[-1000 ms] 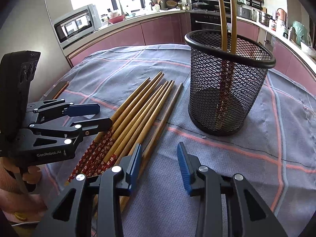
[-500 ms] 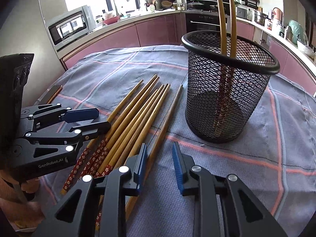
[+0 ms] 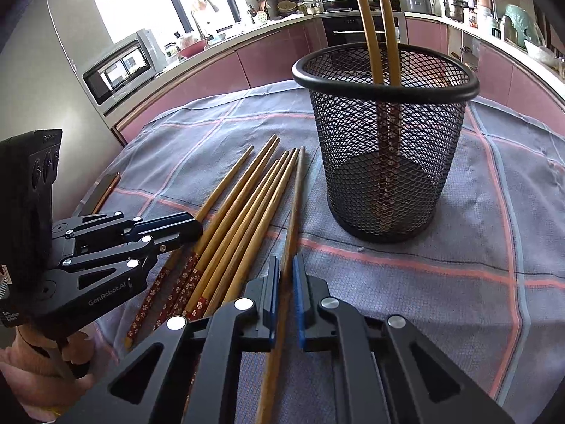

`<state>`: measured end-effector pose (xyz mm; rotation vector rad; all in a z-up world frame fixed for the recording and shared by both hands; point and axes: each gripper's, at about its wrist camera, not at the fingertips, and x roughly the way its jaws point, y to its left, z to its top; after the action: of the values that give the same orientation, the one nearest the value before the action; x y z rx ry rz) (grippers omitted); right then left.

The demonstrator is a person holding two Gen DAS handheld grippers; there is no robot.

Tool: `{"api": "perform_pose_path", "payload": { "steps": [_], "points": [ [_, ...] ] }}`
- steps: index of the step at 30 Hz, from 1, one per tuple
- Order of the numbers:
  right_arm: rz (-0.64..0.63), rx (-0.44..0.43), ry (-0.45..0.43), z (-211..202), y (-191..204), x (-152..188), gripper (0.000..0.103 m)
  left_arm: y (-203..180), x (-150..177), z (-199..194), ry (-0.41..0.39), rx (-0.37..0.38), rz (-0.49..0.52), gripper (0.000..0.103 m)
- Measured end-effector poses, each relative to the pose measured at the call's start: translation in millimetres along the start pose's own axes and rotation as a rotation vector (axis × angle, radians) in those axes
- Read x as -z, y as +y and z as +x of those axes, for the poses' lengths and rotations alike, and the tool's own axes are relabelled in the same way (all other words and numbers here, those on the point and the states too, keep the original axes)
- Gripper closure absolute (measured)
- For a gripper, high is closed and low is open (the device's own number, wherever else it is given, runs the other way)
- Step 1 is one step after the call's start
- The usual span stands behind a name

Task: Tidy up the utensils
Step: 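Grasp another pair of chopsticks with the right gripper and lift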

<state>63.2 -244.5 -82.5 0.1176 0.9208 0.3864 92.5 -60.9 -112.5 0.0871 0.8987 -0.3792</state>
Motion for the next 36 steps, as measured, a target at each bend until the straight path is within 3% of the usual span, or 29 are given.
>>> {"api": "perform_pose_path", "payload": {
  "steps": [14, 24, 31, 36],
  "points": [
    [-0.046, -0.061, -0.025, -11.9, 6.9, 1.9, 0.097, -5.5, 1.2, -16.3, -0.041, 0.009, 0.013, 0.095],
    [-0.076, -0.033, 0.039, 6.0, 14.1, -1.9, 0.096, -0.8, 6.2, -6.2, -0.01, 0.013, 0.013, 0.095],
    [-0.093, -0.025, 0.044, 12.7, 15.3, -8.1, 0.095, 0.1, 3.0, 1.0, 0.01, 0.036, 0.031, 0.091],
    [-0.086, -0.033, 0.017, 5.1, 12.9, -7.9, 0.097, 0.1, -3.1, 4.7, 0.018, 0.03, 0.027, 0.094]
  ]
}}
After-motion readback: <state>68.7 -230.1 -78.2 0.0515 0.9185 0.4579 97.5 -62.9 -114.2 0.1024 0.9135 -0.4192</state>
